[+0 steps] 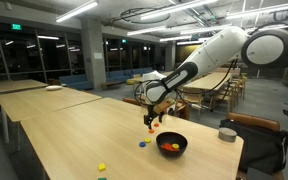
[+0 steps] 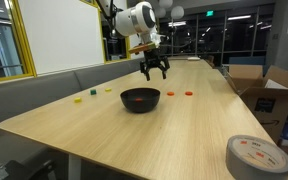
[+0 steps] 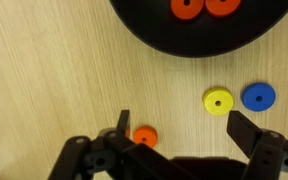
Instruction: Pick up the yellow, blue and orange objects from the table and put them in the bowl
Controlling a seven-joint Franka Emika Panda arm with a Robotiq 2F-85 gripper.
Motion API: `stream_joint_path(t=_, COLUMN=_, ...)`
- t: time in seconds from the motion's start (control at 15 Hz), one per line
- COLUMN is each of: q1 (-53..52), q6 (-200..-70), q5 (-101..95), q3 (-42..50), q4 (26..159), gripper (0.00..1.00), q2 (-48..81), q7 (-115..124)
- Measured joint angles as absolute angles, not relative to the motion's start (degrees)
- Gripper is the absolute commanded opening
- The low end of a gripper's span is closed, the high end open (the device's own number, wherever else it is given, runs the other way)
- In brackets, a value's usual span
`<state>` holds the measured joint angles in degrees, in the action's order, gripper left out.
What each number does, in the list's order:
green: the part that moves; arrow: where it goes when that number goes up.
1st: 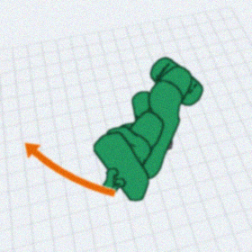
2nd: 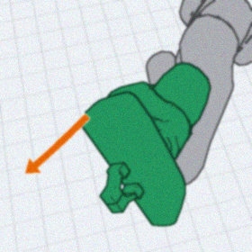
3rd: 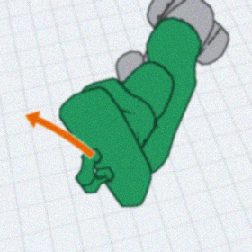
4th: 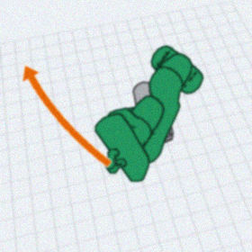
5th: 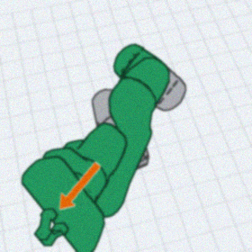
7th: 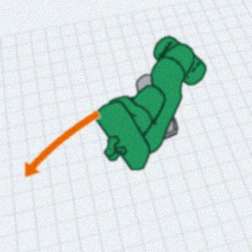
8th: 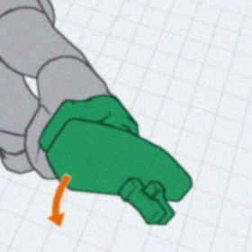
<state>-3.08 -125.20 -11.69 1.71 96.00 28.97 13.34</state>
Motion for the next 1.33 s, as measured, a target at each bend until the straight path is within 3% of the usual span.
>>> stream_joint_path(t=0.53, q1=-1.9, q6=-125.2, q5=-4.7, q3=0.0, q4=88.6, gripper=1.0, q2=35.7, q7=5.1)
stream_joint_path(t=1.33, q1=-3.4, q6=-125.2, q5=-3.0, q3=-3.0, q4=87.6, gripper=1.0, q2=40.2, q7=2.1)
